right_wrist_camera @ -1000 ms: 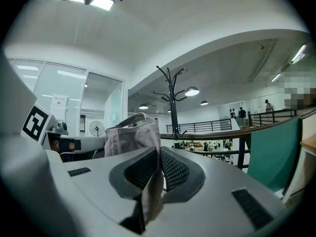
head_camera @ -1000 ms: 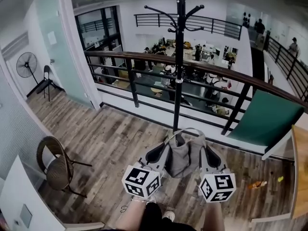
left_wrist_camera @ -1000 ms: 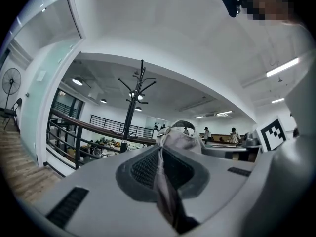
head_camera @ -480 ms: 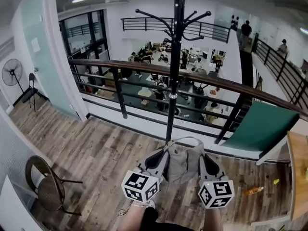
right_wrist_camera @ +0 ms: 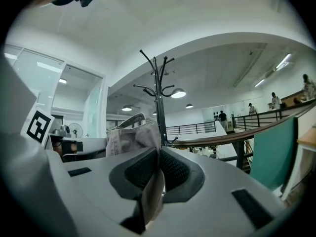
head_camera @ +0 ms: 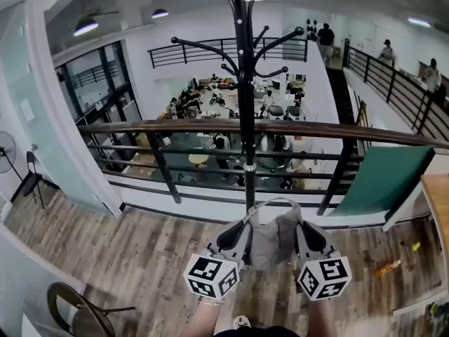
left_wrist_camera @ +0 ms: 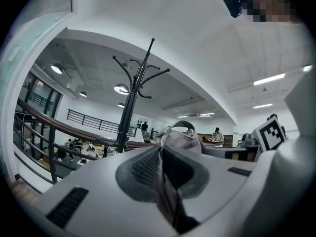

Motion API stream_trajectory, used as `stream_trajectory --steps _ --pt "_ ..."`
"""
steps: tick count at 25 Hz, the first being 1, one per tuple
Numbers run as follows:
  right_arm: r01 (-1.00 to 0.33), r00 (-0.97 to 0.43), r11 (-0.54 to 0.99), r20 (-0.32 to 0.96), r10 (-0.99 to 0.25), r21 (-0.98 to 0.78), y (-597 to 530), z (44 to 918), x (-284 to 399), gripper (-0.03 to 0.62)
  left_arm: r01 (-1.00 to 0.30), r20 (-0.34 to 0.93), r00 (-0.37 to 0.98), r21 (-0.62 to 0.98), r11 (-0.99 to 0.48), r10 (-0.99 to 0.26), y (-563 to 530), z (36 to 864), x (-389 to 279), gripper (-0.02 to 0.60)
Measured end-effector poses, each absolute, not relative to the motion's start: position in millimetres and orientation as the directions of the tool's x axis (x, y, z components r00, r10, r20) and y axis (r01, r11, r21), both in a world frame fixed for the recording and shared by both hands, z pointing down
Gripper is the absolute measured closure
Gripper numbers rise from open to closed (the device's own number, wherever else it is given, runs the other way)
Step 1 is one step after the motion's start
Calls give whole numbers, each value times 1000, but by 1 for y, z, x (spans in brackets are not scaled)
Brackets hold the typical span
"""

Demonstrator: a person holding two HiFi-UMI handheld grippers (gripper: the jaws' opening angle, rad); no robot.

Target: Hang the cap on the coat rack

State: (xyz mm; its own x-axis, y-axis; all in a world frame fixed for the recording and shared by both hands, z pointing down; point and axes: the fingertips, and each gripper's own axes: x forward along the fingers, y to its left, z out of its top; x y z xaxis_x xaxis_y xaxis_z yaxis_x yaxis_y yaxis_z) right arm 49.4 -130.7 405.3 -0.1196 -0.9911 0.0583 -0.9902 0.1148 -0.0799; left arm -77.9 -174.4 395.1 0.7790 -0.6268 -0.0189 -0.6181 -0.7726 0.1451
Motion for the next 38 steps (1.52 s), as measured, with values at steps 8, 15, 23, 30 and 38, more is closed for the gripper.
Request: stream_trajectory --steps 8,15,23,30,38 --pt "-996 -77 76 15 -997 -50 -155 368 75 554 -591 -46 801 93 -801 -597 -212 353 -47 554" --pt "-994 -112 111 -89 -990 19 -179 328 94 554 -587 -114 799 69 -807 -591 -232 318 -31 554" --pt "-971 -237 228 -193 -952 66 -233 272 123 554 -653 -197 740 23 -757 -643 -271 266 -6 554" --pt "-928 -352 296 -267 -897 228 -274 203 147 556 -701 -291 690 -42 -712 -663 -303 205 24 555" --pt "-899 -437 384 -404 -804 210 -288 151 165 557 -743 -399 639 -99 -661 -658 -307 144 32 555"
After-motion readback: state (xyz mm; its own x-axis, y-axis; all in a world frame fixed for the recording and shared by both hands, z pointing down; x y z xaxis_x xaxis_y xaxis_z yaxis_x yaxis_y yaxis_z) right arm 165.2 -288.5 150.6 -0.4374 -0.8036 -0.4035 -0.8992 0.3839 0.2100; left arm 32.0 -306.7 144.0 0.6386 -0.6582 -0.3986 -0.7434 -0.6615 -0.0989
